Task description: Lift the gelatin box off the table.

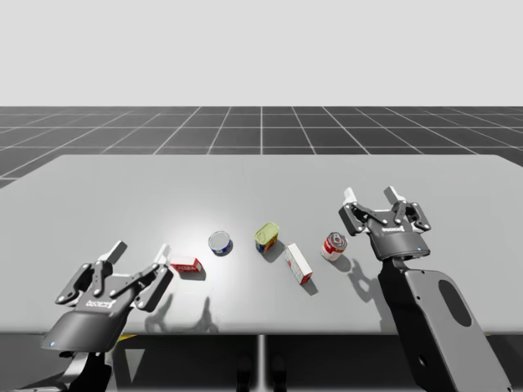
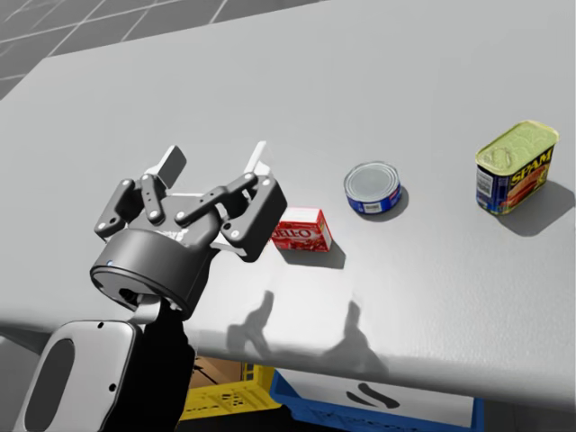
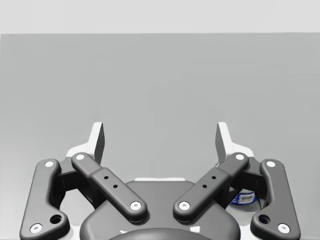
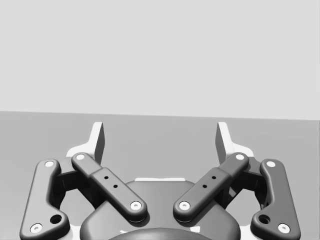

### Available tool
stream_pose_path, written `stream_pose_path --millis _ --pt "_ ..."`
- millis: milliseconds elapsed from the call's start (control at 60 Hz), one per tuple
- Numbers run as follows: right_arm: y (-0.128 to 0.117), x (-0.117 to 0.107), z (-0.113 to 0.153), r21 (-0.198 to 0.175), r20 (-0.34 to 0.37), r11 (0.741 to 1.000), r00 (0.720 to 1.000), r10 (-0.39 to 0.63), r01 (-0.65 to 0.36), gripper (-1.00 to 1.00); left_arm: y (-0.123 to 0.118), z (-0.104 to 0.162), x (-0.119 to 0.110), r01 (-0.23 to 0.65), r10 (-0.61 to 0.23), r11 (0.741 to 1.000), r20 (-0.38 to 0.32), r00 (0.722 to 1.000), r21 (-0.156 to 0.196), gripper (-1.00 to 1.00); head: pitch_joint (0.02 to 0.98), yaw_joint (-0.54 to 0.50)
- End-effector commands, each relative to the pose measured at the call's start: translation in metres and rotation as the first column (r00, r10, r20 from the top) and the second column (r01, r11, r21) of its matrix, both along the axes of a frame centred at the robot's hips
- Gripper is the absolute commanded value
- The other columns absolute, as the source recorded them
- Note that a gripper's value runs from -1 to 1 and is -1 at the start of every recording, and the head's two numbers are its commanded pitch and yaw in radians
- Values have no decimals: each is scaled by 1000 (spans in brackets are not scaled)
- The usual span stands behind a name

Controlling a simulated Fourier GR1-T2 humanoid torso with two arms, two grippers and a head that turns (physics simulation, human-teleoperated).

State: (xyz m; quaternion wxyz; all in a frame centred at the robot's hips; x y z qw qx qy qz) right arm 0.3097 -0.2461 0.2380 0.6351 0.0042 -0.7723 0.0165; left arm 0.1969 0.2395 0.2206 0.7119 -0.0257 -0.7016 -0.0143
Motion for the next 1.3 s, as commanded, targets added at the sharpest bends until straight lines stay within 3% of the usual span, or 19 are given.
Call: stream_pose_path --millis 17,233,317,383,400,883,1300 --pt "0 0 0 -4 3 1000 1000 -3 3 -1000 -2 -28 -32 38 -39 999 -55 998 -11 -1000 903 387" --pt "0 0 0 -3 5 1000 1000 -4 4 -1000 -13 -68 -49 49 -52 998 -126 991 -29 -1000 903 389" --pt "0 0 0 -2 5 1000 1000 -3 3 -1000 -19 -79 -46 46 -46 999 -130 990 -4 -1000 903 389" --pt "0 0 0 -1 6 1000 1000 -4 4 -1000 -23 -83 -42 44 -44 999 -136 990 -6 -1000 902 388" --pt "0 0 1 0 6 1000 1000 -4 4 -1000 -24 -86 -38 31 -30 999 -131 991 11 -1000 902 388" --pt "0 0 0 -4 5 1000 1000 -7 7 -1000 -35 -101 7 -27 30 999 -141 990 27 -1000 913 376" --pt "-1 0 1 0 5 1000 1000 -8 8 -1000 -36 -103 28 -48 48 999 -163 985 6 -1000 913 369"
